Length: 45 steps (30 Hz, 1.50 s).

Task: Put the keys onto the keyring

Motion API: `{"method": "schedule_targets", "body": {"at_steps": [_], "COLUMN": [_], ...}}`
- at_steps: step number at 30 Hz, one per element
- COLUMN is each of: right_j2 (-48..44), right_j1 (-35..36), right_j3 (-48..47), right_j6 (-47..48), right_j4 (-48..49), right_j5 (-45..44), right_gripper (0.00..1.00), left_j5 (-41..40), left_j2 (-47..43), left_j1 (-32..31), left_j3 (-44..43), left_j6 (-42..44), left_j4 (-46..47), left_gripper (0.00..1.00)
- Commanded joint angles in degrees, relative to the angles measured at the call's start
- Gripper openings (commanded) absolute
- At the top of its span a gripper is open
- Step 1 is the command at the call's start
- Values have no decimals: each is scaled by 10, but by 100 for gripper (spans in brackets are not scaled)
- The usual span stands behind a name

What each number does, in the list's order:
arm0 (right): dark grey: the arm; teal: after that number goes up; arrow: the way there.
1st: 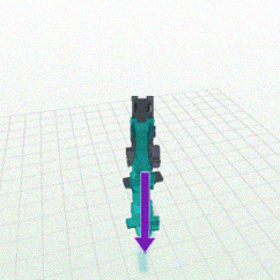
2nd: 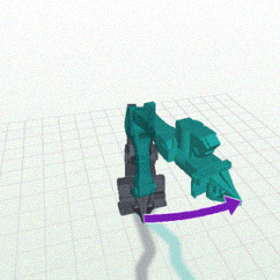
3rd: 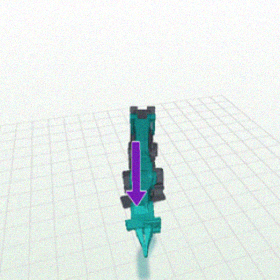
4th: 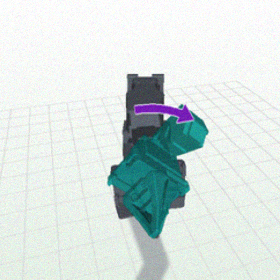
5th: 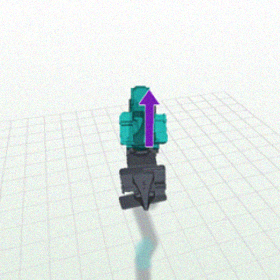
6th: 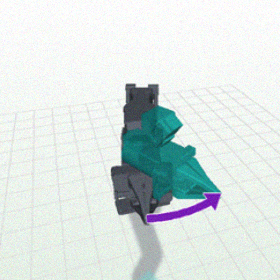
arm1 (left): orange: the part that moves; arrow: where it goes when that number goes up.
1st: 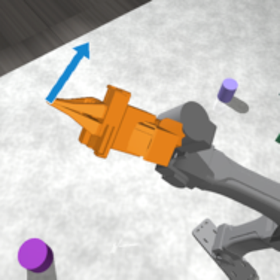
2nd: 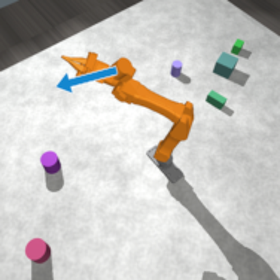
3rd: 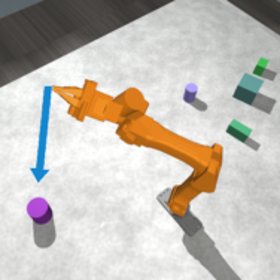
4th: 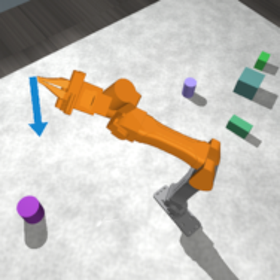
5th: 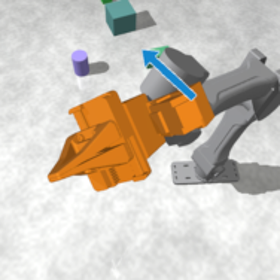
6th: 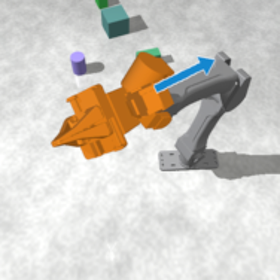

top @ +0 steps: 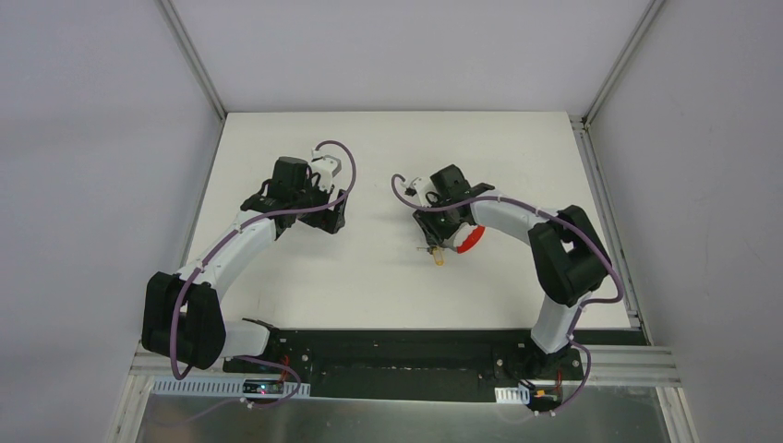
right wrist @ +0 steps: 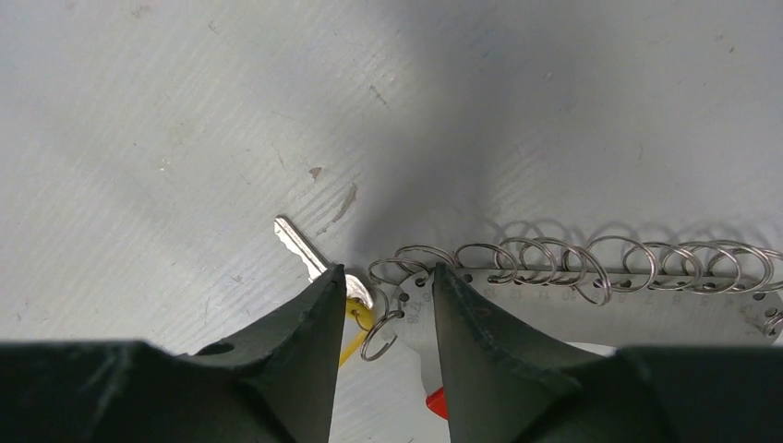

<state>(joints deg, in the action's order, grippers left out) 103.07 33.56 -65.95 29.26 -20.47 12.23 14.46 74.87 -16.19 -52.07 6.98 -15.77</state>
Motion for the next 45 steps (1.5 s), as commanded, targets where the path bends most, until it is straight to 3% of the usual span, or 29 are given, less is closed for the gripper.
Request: {"method": "schedule_targets", "body": {"at_steps": [1,15,30,45], "right_j2": [8,12,-14,-41], "right_j1": [10,20,19,4], "right_j3": [-26,-23,-26,-28], "right_j6": [10,14,15,30], "right_j4": [-7,0,-3,-11], "right_j5": [-11,-57,-45,33], "right_gripper": [42,37,17,2], "left_j5": [-3,-2,-1,1], "left_j2": [-19,-19,-20,-22], "left_j1": [-4,-4,-3,-4], "left_j3": [-22,-23,-24,-24], "left_j6": [10,10,10,9], "left_j4": [-2,-4,-6,-6], "left_gripper": [85,85,85,84]}}
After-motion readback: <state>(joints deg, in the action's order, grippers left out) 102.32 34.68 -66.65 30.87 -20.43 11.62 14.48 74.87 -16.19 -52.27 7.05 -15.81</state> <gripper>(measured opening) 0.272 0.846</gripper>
